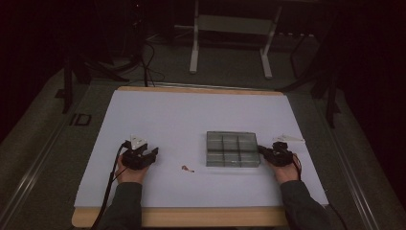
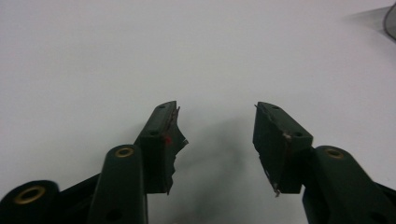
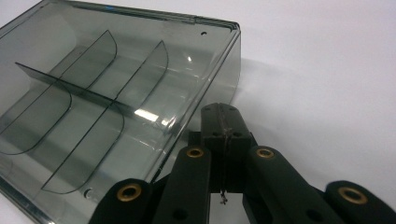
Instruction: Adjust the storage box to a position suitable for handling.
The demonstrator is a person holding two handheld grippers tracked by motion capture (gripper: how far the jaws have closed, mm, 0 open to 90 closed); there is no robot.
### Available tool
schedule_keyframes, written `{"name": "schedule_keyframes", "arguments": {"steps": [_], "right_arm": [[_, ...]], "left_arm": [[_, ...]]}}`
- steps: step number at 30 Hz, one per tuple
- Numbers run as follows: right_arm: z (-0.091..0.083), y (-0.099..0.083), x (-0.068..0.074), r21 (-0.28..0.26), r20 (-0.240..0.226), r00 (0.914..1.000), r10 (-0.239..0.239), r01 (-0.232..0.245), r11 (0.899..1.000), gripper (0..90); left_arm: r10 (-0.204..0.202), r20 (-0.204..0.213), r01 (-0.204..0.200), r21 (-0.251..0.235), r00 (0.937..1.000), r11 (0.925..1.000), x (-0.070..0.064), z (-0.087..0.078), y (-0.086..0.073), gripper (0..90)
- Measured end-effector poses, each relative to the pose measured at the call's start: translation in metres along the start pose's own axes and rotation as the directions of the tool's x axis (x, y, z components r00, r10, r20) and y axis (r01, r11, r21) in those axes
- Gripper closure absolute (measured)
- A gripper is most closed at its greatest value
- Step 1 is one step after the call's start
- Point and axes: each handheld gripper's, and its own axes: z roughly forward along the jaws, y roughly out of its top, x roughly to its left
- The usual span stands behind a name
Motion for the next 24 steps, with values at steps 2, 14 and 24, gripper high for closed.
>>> {"name": "schedule_keyframes", "arguments": {"steps": [2,14,24], "right_arm": [[0.0,0.0,0.001,0.001,-0.002,1.0,0.0,0.0,1.0,90.0],[0.01,0.004,0.015,0.008,-0.036,0.9989,-0.03,0.03,1.0,90.0],[0.014,0.005,0.019,0.001,-0.053,0.998,-0.034,0.034,0.999,90.0]], "left_arm": [[0.002,0.004,-0.002,-0.001,1.0,1.0,0.0,0.0,0.0,51.2],[0.013,0.073,-0.012,-0.013,0.9973,0.9998,-0.008,-0.003,0.0,57.4],[0.056,0.171,-0.051,-0.039,0.9836,0.998,-0.026,-0.007,0.002,61.8]]}}
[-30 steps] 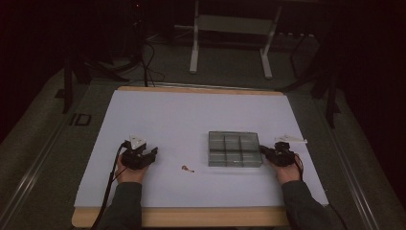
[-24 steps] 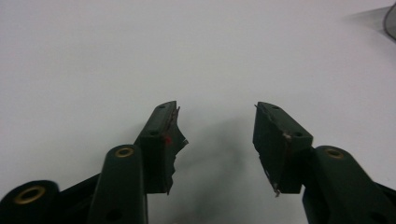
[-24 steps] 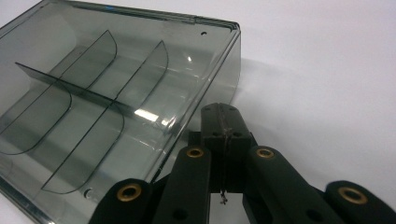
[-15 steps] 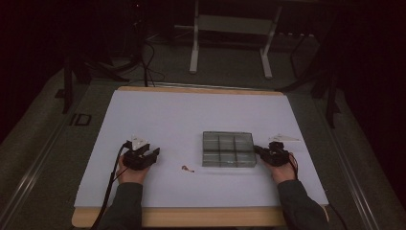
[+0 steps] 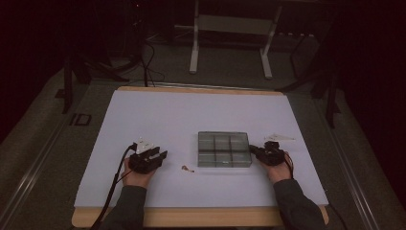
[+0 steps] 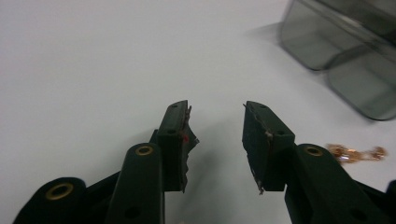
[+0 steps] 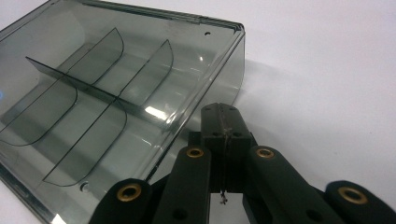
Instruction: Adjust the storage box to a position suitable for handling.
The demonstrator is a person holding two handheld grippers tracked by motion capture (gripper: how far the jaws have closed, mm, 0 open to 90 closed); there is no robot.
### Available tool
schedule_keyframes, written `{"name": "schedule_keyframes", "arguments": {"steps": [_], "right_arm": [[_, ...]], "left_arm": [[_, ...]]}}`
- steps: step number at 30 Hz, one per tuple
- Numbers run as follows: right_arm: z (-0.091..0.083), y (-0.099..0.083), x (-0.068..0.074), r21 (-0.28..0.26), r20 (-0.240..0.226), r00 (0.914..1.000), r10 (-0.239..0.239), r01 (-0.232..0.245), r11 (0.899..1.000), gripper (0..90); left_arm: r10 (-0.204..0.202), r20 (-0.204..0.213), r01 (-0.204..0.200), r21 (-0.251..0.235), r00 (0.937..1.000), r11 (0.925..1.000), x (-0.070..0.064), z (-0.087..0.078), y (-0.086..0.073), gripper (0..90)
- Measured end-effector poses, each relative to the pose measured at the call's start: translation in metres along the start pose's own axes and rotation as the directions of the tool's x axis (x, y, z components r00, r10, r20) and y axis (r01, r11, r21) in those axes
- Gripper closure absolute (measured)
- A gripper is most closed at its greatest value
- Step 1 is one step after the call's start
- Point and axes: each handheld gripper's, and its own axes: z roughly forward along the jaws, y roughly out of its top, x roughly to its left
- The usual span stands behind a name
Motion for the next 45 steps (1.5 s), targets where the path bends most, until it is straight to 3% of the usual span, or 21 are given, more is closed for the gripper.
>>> {"name": "schedule_keyframes", "arguments": {"steps": [4,11,16,26,31,39,45], "right_arm": [[0.001,0.001,0.001,0.0,0.0,1.0,-0.002,0.002,1.0,90.0],[0.002,0.001,0.003,0.002,-0.005,1.0,-0.007,0.007,1.0,90.0],[0.003,0.001,0.004,0.002,-0.01,0.9999,-0.011,0.011,1.0,90.0],[0.005,0.002,0.008,0.002,-0.024,0.9995,-0.02,0.02,1.0,90.0],[0.006,0.002,0.008,0.0,-0.029,0.9994,-0.021,0.021,1.0,90.0],[0.006,0.002,0.008,-0.001,-0.029,0.9994,-0.02,0.02,1.0,90.0],[0.006,0.002,0.007,-0.005,-0.033,0.9992,-0.021,0.021,1.0,90.0]], "left_arm": [[0.038,0.057,-0.038,-0.005,0.9977,0.9993,-0.014,0.001,0.002,63.1],[0.097,0.139,-0.101,0.022,0.9856,0.9947,-0.037,0.008,0.002,65.0],[0.1,0.178,-0.108,0.035,0.9789,0.9935,-0.044,0.013,0.001,69.8],[0.134,0.219,-0.148,0.05,0.9664,0.9876,-0.054,0.018,0.002,80.3],[0.144,0.232,-0.157,0.04,0.9619,0.9867,-0.055,0.018,0.002,80.4],[0.178,0.266,-0.188,0.012,0.9473,0.982,-0.064,0.02,0.005,79.6],[0.181,0.277,-0.189,0.001,0.9436,0.982,-0.068,0.02,0.006,79.2]]}}
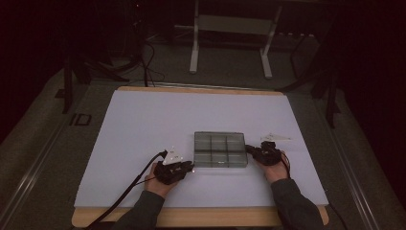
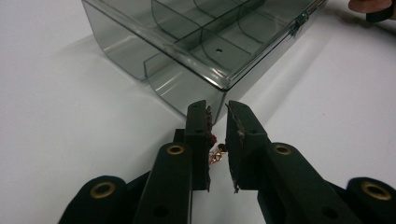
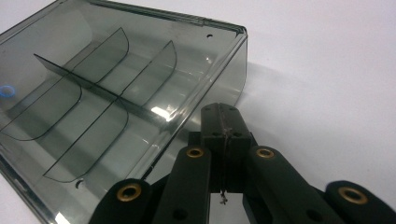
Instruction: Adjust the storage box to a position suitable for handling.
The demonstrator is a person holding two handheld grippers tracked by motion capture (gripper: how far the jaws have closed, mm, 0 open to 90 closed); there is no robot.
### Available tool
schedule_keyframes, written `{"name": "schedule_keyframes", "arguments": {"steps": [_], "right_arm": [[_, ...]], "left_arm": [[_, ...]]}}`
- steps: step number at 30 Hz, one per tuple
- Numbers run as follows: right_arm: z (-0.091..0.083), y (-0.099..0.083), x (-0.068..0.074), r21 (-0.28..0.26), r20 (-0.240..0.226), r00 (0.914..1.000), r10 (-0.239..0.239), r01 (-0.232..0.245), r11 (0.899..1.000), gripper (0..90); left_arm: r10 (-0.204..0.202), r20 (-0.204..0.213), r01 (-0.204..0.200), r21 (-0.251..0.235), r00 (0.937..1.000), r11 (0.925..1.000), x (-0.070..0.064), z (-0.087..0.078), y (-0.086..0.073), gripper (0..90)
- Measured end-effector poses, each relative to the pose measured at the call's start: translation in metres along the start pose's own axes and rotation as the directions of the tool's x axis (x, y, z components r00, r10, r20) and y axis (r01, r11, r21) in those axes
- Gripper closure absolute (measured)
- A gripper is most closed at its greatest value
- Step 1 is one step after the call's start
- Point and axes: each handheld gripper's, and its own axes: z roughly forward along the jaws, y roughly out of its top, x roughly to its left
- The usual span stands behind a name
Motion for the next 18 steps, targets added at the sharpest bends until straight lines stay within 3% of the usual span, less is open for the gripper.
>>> {"name": "schedule_keyframes", "arguments": {"steps": [7,18], "right_arm": [[0.0004,0.0004,-0.001,-0.005,-0.003,1.0,-0.003,0.003,1.0,90.0],[0.0023,0.0012,-0.0028,-0.007,-0.005,1.0,0.0,0.0,1.0,90.0]], "left_arm": [[0.028,-0.007,-0.028,0.016,0.9996,0.9995,-0.0039,0.0028,0.0011,79.8],[0.04,-0.005,-0.04,0.023,0.9992,0.9989,-0.0052,0.0012,0.0019,80.3]]}}
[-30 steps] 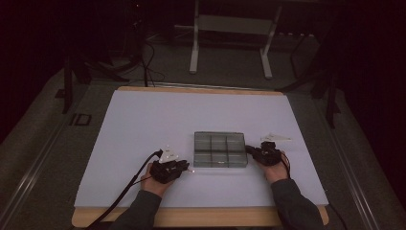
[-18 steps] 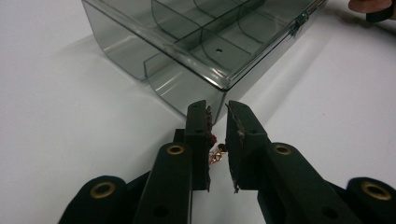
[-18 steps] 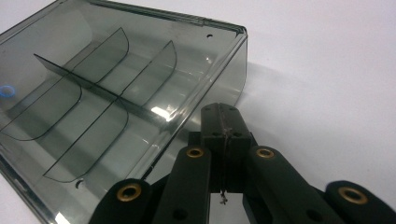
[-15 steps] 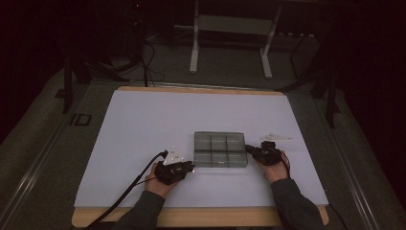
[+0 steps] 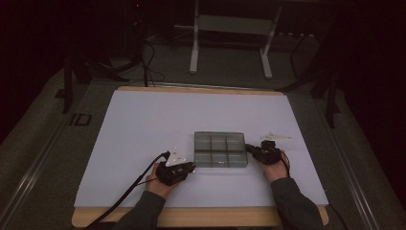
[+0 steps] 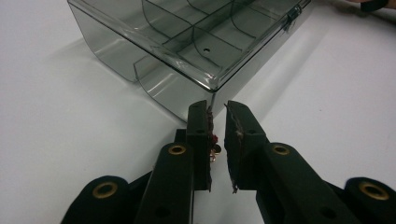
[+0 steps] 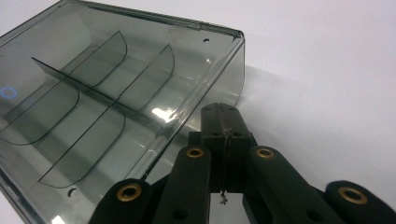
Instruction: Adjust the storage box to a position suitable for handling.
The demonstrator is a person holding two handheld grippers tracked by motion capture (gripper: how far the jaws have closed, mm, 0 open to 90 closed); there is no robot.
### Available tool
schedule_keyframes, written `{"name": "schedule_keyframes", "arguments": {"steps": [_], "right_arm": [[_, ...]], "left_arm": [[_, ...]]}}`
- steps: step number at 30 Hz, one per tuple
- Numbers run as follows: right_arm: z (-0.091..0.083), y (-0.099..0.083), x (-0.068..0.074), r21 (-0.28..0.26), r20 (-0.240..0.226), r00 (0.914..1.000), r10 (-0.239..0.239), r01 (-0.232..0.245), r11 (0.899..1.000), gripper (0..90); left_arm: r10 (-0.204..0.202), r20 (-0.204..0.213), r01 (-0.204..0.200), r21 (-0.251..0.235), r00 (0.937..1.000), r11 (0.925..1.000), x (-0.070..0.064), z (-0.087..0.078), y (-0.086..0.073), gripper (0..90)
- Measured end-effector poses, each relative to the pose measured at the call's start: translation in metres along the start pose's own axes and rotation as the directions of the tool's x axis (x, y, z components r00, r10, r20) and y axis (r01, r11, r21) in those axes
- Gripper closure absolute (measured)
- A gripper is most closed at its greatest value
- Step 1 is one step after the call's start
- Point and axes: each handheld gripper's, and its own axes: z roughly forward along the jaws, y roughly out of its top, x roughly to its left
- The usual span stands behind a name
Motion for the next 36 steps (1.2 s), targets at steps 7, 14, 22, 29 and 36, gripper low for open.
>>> {"name": "schedule_keyframes", "arguments": {"steps": [7,14,22,29,36], "right_arm": [[0.0012,-0.0001,-0.001,-0.002,-0.001,1.0,0.002,-0.002,1.0,90.0],[0.0002,0.0006,-0.0012,-0.004,-0.001,1.0,-0.003,0.003,1.0,90.0],[-0.0019,0.0014,-0.0012,-0.019,0.003,1.0,-0.005,0.005,1.0,90.0],[-0.001,0.0011,-0.0007,-0.016,-0.001,1.0,-0.007,0.007,1.0,90.0],[-0.0014,0.001,-0.0016,-0.016,-0.001,1.0,-0.001,0.001,1.0,90.0]], "left_arm": [[0.005,0.049,-0.004,-0.024,0.9988,0.9997,-0.0025,0.0004,0.0004,81.4],[0.037,0.02,-0.037,0.013,0.9991,0.9992,-0.0054,0.0032,0.0016,79.5],[0.068,-0.059,-0.065,0.046,0.996,0.9968,-0.0042,0.0031,0.0,79.6],[0.047,-0.043,-0.046,0.032,0.9979,0.9984,-0.0028,0.0074,0.0005,79.5],[0.049,-0.03,-0.048,0.023,0.9984,0.9986,-0.0034,0.0054,0.0013,80.3]]}}
